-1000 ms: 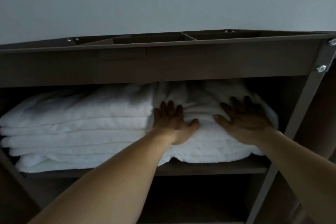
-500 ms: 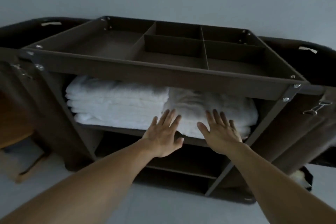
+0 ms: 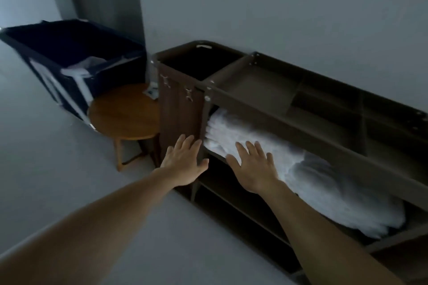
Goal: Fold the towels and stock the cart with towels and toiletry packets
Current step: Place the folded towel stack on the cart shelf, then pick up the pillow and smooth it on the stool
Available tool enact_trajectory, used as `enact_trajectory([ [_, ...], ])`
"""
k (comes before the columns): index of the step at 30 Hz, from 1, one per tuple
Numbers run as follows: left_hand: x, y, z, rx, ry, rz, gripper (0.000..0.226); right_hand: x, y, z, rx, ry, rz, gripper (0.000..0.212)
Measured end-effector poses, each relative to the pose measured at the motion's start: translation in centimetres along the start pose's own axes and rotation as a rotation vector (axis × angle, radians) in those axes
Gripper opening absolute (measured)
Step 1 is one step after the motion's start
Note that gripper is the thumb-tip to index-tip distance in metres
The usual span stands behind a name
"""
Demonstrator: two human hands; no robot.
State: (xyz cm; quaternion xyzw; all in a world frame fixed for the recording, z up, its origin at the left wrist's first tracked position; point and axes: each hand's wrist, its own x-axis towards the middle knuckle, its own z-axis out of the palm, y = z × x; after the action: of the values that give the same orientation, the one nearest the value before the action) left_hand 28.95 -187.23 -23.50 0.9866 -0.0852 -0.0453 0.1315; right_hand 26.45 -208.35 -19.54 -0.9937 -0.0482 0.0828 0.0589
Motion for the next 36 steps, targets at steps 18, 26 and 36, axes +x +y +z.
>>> enact_trajectory([
  [18,-1.1,-35.6,-8.3,-0.085,0.037,-0.541,0.079,18.2,-36.3,4.0,0.005,-0.221,-0.466,0.075],
  [26,7.9,-46.0,-15.0,-0.01,0.107,-0.68,0.079,32.3,-46.6,1.5,-0.01,-0.239,-0.631,0.075],
  [36,14.0,-61.6,-17.6,-0.023,0.114,-0.793,0.082,46.5,-59.8,3.0,-0.022,-0.248,-0.668,0.073],
])
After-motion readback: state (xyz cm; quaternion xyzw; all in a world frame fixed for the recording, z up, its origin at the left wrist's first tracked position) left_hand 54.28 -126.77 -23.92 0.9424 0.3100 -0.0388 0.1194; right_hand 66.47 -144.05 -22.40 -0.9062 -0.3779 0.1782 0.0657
